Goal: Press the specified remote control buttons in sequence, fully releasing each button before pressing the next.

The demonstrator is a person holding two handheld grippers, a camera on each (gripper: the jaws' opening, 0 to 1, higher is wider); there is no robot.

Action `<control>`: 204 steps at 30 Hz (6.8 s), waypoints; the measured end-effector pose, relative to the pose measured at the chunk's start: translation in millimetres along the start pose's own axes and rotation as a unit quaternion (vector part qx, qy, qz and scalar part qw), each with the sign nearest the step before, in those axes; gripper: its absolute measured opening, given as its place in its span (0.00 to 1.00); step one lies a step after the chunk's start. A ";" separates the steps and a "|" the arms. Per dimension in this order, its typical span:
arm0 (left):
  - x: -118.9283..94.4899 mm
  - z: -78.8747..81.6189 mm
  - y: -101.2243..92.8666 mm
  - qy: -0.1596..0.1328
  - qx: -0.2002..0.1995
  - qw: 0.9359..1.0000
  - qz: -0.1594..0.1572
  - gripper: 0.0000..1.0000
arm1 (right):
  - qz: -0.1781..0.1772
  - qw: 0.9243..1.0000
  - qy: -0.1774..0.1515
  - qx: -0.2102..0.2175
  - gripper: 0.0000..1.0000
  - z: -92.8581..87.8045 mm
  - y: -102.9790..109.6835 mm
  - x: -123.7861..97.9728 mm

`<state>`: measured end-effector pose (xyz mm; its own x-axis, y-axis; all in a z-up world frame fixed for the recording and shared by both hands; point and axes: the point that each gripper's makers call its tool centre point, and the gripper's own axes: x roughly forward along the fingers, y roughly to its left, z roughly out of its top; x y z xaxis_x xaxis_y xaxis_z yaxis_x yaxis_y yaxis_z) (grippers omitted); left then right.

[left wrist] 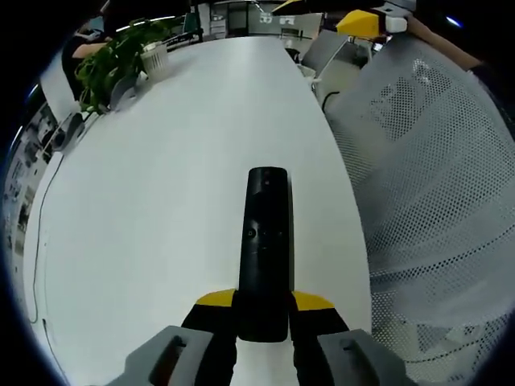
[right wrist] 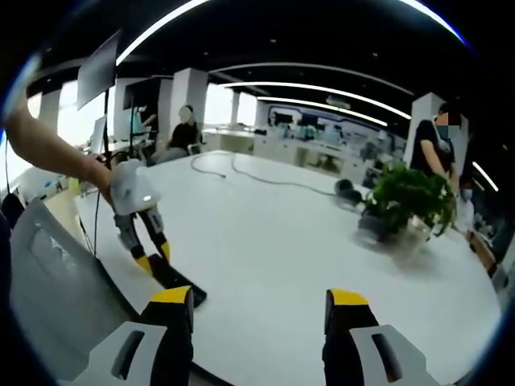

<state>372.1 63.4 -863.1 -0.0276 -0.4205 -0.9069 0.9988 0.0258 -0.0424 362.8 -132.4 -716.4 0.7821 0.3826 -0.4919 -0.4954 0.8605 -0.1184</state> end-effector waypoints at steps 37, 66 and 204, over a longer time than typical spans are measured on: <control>1.2 1.8 -25.4 0.009 0.002 1.000 -0.010 0.25 | 0.004 1.000 0.000 -0.003 0.62 0.3 2.0 -0.4; 2.5 1.7 -47.8 0.017 0.009 1.000 -0.020 0.25 | 0.012 1.000 0.009 -0.013 0.61 -2.6 5.6 1.3; 2.9 1.3 -48.4 -0.021 -0.005 0.999 0.024 0.25 | 0.294 0.903 0.264 -0.169 0.00 -93.1 122.3 82.1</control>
<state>323.7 59.7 -863.1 0.0228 -0.4558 -0.8898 0.9984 0.0561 -0.0031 331.1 -27.0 -851.5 0.1016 0.4494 -0.8876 -0.9234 0.3745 0.0839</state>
